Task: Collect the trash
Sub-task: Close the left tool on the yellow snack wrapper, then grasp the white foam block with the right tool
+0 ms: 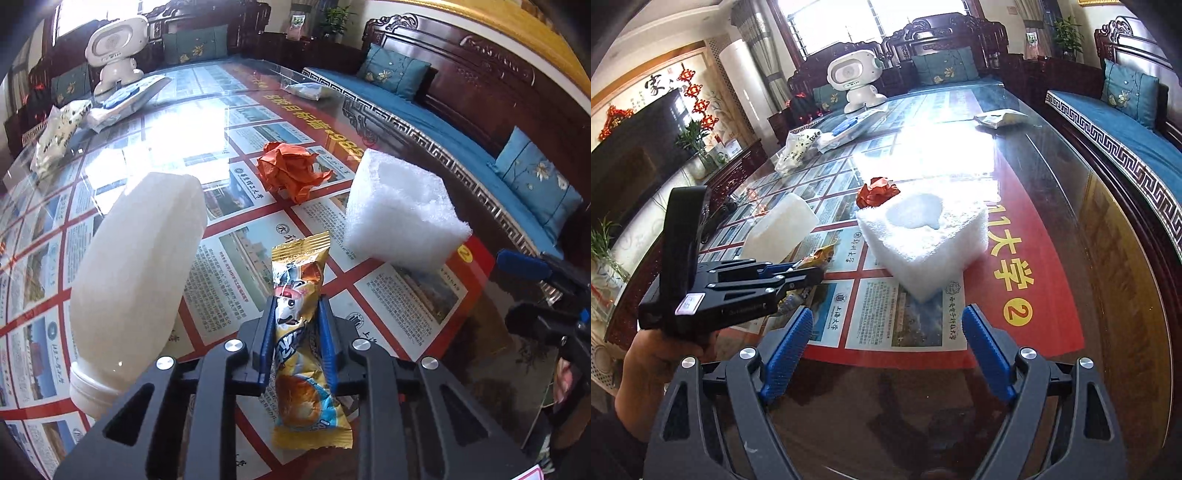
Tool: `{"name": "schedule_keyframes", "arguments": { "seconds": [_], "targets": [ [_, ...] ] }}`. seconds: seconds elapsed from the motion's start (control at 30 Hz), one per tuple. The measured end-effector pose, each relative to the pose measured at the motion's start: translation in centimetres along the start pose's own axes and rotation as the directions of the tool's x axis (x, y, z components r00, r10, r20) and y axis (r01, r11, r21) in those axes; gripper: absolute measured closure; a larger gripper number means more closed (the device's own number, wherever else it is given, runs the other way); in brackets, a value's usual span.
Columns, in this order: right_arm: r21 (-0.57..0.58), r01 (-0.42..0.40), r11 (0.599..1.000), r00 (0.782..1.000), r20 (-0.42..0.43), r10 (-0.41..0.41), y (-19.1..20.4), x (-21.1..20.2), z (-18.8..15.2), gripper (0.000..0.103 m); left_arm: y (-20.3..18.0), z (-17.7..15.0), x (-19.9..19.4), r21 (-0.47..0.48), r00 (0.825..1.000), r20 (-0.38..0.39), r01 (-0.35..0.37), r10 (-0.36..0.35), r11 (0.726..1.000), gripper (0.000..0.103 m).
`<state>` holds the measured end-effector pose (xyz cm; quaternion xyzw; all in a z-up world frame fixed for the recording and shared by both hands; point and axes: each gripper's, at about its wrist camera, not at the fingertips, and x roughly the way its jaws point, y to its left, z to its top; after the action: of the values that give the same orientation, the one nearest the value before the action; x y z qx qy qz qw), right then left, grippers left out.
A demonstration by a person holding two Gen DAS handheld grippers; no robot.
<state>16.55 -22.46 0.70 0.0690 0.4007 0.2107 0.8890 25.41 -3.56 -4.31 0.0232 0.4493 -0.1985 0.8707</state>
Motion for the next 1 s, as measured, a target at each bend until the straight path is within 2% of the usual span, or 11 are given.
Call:
{"name": "schedule_keyframes", "arguments": {
  "seconds": [0.17,0.2,0.27,0.3,0.4,0.6,0.67,0.9,1.0],
  "targets": [
    [-0.001,0.012,1.0,1.0,0.003,-0.012,-0.4,0.2,0.7,0.022,-1.0,0.1,0.1,0.066,0.998,0.001,-0.063,0.063,0.996,0.077],
    [-0.002,0.019,1.0,1.0,0.007,-0.019,-0.4,0.2,0.9,0.022,-0.9,0.1,0.1,0.058,0.998,0.002,-0.063,0.063,0.996,0.08],
    [-0.001,0.034,0.999,0.999,0.009,-0.034,-0.7,0.3,1.3,0.029,-0.4,0.2,0.1,0.024,0.999,0.003,-0.046,0.046,0.999,0.085],
    [0.006,0.036,0.999,0.999,0.003,-0.036,-0.9,0.5,1.4,0.035,-0.1,0.3,0.1,-0.002,1.0,0.003,-0.03,0.03,1.0,0.087],
    [0.03,0.052,0.998,0.999,-0.002,-0.052,-1.5,1.1,2.3,0.037,0.7,0.3,-0.1,-0.059,1.0,0.019,0.012,-0.011,0.998,0.089],
    [0.048,0.116,0.992,0.993,-0.011,-0.115,-2.3,2.4,4.3,0.038,0.6,1.0,-0.7,-0.095,0.996,0.058,0.066,-0.061,0.993,0.089],
    [0.073,0.133,0.988,0.991,-0.008,-0.133,-2.7,2.8,5.2,0.038,0.5,1.2,-0.9,-0.102,0.996,0.066,0.075,-0.068,0.992,0.089],
    [0.118,0.231,0.966,0.972,-0.077,-0.223,-4.3,6.1,6.7,0.038,0.4,1.3,-0.6,-0.11,0.994,0.067,0.094,-0.086,0.99,0.089],
    [0.135,0.232,0.963,0.97,-0.104,-0.219,-4.8,7.3,6.6,0.038,0.5,1.4,-0.4,-0.114,0.994,0.065,0.098,-0.091,0.989,0.089]
  ]
}}
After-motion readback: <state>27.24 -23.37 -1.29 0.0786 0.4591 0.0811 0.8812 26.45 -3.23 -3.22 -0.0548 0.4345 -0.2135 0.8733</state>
